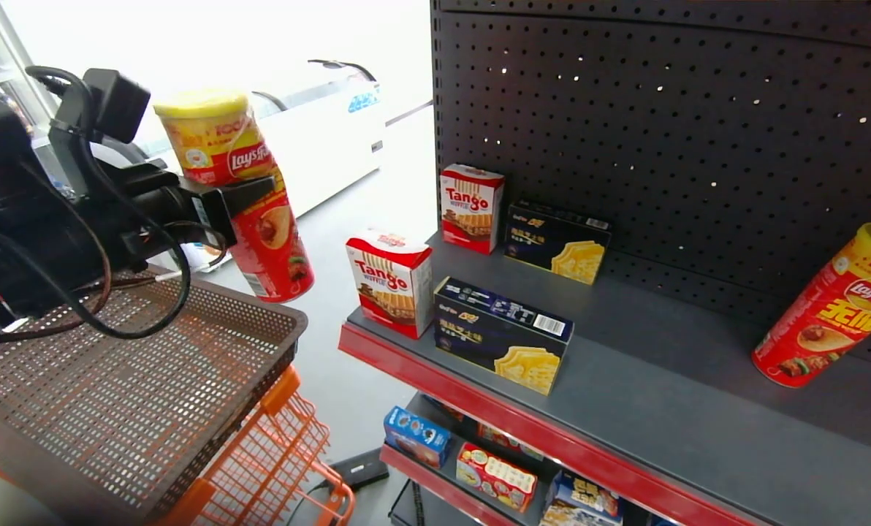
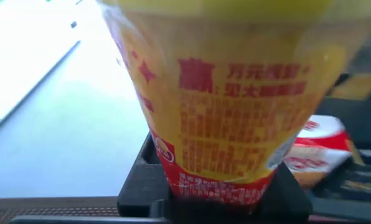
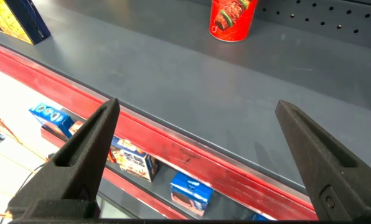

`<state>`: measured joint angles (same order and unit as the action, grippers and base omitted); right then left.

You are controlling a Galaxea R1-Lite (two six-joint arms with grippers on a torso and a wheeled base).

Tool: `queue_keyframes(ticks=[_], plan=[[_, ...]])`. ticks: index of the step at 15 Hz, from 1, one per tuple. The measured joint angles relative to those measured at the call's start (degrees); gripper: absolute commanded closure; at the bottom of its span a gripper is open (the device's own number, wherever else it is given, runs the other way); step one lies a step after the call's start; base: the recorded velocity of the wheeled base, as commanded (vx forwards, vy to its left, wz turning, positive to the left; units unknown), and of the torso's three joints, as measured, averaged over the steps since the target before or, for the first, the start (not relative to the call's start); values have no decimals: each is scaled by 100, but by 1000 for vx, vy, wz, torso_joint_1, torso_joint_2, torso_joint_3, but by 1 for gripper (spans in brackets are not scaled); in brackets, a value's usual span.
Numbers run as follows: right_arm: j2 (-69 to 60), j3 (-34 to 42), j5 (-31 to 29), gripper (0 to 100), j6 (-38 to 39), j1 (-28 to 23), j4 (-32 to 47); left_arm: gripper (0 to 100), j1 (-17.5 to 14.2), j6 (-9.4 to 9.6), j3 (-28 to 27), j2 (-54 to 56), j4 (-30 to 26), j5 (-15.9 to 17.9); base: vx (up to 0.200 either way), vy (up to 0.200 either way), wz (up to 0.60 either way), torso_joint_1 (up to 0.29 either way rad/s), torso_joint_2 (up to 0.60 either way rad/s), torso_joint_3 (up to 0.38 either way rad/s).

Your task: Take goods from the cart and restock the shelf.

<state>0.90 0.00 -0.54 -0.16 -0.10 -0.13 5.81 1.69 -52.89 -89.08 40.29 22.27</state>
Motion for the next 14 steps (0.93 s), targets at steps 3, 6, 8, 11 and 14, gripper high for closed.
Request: queue_keyframes(ticks=[3,6,8,11,14], plan=[[0,0,0,0,0,5,-2,100,82,-35,74,254,-105,857,0,0,0,0,0,0],[0,0,0,0,0,-1,-2,100,239,-52,-66,333,-156,1163,0,0,0,0,0,0],[0,0,0,0,0,2,-2,100,402,-59,-262,347,-176,1153,0,0,0,0,0,0],[0,0,-1,0,0,5,0,100,761,-20,-280,357,-169,1191,0,0,0,0,0,0],[0,0,0,0,0,5,-2,100,1011,49,107,368,5,1218,0,0,0,0,0,0]])
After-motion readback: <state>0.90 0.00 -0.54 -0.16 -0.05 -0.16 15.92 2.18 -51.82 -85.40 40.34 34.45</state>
